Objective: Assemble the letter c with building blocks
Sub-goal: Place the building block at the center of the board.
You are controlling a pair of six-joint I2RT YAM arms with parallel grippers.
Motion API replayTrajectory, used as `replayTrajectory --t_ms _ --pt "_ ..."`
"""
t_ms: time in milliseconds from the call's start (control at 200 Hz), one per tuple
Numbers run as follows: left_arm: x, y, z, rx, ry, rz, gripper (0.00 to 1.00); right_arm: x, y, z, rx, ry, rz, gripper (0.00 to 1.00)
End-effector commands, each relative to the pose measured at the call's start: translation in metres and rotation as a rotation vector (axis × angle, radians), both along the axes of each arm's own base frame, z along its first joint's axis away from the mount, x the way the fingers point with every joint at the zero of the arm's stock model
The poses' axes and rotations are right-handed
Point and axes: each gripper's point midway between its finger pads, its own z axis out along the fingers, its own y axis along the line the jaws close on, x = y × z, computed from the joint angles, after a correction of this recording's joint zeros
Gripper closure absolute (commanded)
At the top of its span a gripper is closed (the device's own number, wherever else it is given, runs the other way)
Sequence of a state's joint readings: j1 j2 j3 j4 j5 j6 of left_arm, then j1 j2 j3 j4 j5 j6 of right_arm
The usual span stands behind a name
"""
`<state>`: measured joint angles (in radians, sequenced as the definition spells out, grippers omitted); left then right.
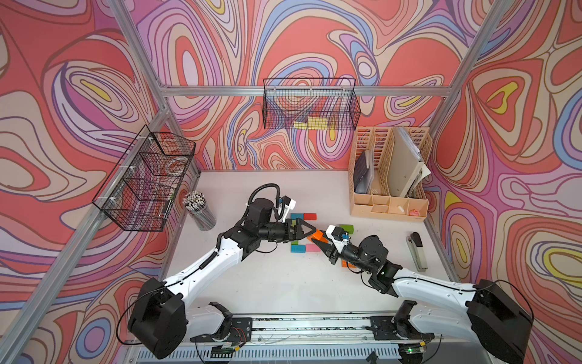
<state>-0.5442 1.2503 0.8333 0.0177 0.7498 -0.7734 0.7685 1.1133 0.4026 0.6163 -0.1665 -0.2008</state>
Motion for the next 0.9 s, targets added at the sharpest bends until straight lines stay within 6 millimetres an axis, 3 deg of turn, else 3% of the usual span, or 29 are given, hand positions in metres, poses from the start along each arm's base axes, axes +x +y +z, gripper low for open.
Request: replayTrajectory --t_ms 0,265,426,621,656,666,686,891 --pt "0.010 0.003 0.011 -0.017 -0.189 0.033 0.13 0.009 -0.022 -0.016 -0.205 0.031 -0.112 0.80" --pt "0.009 0.036 -0.068 0.308 -0.275 0.058 0.15 0.017 -0.081 -0.027 -0.575 0.073 -0.316 0.78" --pt "0.002 0.048 -0.096 0.433 -0.361 0.072 0.15 0.022 -0.107 -0.037 -0.794 0.110 -0.393 0.83" --pt "0.000 0.067 -0.101 0.507 -0.436 0.113 0.15 0.022 -0.134 -0.061 -1.090 0.153 -0.378 0.81" --pt "0.002 0.067 -0.095 0.493 -0.457 0.125 0.15 0.024 -0.141 -0.067 -1.136 0.172 -0.369 0.81" --pt "-0.003 0.070 -0.105 0.507 -0.440 0.118 0.15 0.025 -0.142 -0.068 -1.147 0.175 -0.366 0.81" --pt "-0.006 0.072 -0.108 0.510 -0.438 0.119 0.15 0.026 -0.146 -0.071 -1.171 0.190 -0.363 0.81" --pt "-0.007 0.084 -0.097 0.524 -0.518 0.164 0.15 0.040 -0.176 -0.093 -1.325 0.290 -0.309 0.82"
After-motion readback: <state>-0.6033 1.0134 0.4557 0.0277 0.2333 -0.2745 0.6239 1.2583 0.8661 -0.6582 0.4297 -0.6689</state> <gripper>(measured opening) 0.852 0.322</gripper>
